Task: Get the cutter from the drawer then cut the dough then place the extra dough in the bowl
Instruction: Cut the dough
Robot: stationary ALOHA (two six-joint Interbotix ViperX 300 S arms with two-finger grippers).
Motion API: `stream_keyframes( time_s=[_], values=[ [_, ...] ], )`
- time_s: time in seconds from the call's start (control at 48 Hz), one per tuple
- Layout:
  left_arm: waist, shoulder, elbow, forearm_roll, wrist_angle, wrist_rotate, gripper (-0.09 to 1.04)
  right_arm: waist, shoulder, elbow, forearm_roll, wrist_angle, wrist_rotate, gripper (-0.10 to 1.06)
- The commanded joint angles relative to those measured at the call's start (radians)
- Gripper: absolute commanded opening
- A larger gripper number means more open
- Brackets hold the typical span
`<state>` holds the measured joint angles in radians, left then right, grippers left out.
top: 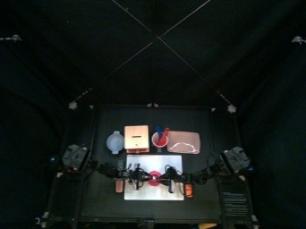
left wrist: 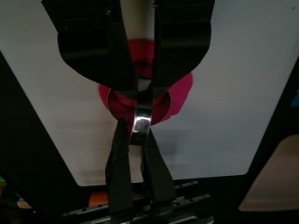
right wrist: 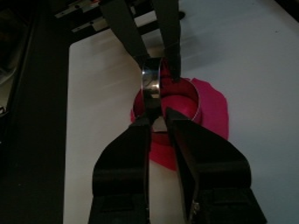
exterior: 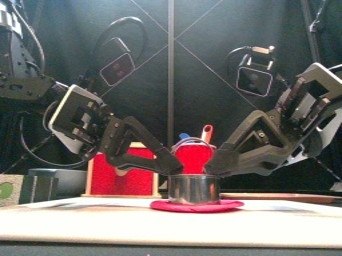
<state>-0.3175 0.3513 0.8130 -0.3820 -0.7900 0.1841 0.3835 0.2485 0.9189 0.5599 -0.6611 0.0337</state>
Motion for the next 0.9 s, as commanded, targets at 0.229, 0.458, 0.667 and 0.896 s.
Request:
stream_keyframes(
  time_s=[0.229, 0.458, 0.667, 0.896],
  values=[
    [-0.003, 0.000, 0.006, -0.008, 0.020, -0.003, 0.54, -0.003, 0.029, 0.006, 0.011, 0.063, 0.014, 0.45],
    [-0.003, 0.000, 0.008, -0.008, 0.020, -0.003, 0.54, -0.006, 0.031, 0.006, 0.011, 0.067, 0.014, 0.45],
    [-0.003, 0.000, 0.006, -0.009, 0.020, -0.003, 0.54, -0.017, 0.029, 0.003, 0.011, 0.078, 0.012, 0.45],
    [-0.003, 0.000, 0.006, -0.011, 0.020, -0.003, 0.54, -0.018, 0.029, -0.005, 0.011, 0.095, 0.012, 0.45]
  ],
)
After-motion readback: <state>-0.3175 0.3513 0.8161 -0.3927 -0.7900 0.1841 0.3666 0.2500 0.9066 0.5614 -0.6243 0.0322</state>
